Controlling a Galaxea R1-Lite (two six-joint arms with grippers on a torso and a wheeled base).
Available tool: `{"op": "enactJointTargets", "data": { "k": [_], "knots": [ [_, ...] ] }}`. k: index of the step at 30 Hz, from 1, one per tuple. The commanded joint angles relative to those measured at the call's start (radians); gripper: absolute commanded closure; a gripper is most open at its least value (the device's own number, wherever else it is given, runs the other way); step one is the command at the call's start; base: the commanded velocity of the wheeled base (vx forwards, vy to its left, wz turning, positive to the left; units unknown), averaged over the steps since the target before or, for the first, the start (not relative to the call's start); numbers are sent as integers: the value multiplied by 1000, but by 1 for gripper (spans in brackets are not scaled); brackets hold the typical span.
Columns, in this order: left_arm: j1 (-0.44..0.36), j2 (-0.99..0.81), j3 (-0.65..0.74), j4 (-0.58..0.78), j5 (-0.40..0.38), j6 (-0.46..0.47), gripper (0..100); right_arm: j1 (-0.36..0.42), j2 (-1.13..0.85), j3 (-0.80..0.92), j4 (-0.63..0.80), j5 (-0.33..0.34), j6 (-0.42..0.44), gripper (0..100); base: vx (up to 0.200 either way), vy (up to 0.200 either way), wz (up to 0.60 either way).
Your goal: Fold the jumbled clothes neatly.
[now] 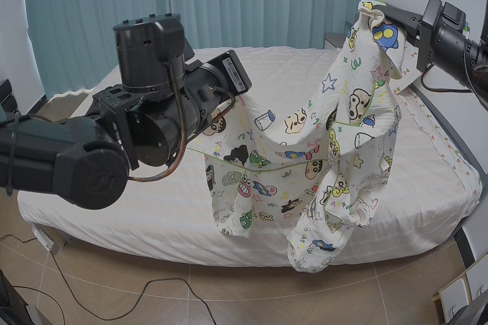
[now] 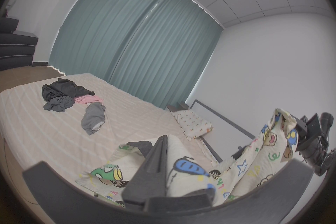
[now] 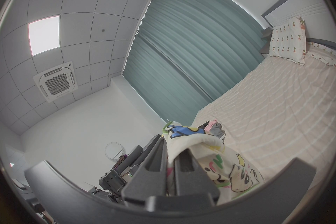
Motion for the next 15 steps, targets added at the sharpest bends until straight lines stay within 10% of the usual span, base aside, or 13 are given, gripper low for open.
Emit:
{"op": "enactJointTargets", "data": {
  "k": [1,15],
  "knots": [
    [-22,-32,35,43,0,-24,100,-6,2,38,1,4,-2,100,0,0,0],
    [18,109,14,190,-20,-142,100,-88,186,52,-4,12,-40,100,0,0,0]
  ]
}}
